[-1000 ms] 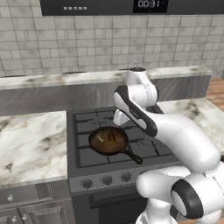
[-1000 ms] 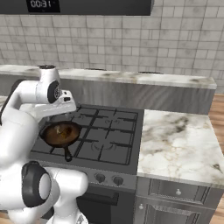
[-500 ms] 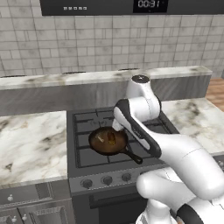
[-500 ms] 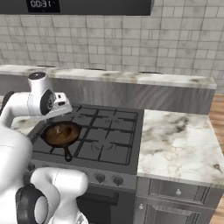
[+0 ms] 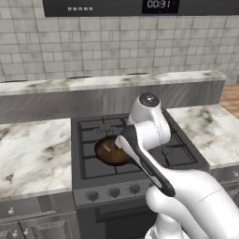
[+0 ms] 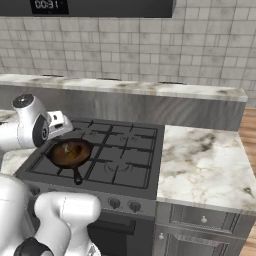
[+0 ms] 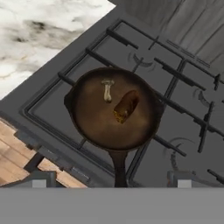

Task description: Put the sweet potato and mushroom in the pan. Then turn on the front left burner and set the heat to medium.

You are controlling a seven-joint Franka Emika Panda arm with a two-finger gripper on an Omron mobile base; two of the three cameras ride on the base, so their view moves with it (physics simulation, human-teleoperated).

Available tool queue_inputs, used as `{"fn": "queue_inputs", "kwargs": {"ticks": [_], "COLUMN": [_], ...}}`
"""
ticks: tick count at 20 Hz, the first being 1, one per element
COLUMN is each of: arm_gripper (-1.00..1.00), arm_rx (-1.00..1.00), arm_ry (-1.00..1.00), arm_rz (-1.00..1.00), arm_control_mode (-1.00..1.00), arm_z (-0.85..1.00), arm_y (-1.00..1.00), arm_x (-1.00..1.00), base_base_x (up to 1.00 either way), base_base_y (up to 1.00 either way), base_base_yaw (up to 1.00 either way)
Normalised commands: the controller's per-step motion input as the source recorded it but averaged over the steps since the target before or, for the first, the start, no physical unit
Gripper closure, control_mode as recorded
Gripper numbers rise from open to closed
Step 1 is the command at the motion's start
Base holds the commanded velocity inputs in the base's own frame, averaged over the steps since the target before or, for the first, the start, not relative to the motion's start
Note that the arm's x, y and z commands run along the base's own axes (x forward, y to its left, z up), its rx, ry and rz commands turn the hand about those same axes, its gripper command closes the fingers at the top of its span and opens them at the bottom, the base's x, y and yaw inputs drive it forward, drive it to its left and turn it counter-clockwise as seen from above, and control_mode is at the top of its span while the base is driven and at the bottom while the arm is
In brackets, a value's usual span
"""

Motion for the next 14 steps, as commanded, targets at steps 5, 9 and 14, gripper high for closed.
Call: {"fn": "queue_inputs", "kwargs": {"ticks": [5,9,14], "arm_gripper": [-1.0,-1.0,-1.0], "arm_rx": [0.0,0.0,0.0], "arm_ry": [-0.19,-0.21,-0.13], "arm_rz": [0.0,0.0,0.0], "arm_control_mode": [-1.0,-1.0,-1.0], "arm_z": [0.0,0.0,0.0], "arm_y": [0.09,0.09,0.0], "arm_x": [-0.2,-0.08,-0.01], "base_base_x": [0.0,0.0,0.0], "base_base_y": [0.0,0.0,0.0], "base_base_yaw": [0.0,0.0,0.0]}}
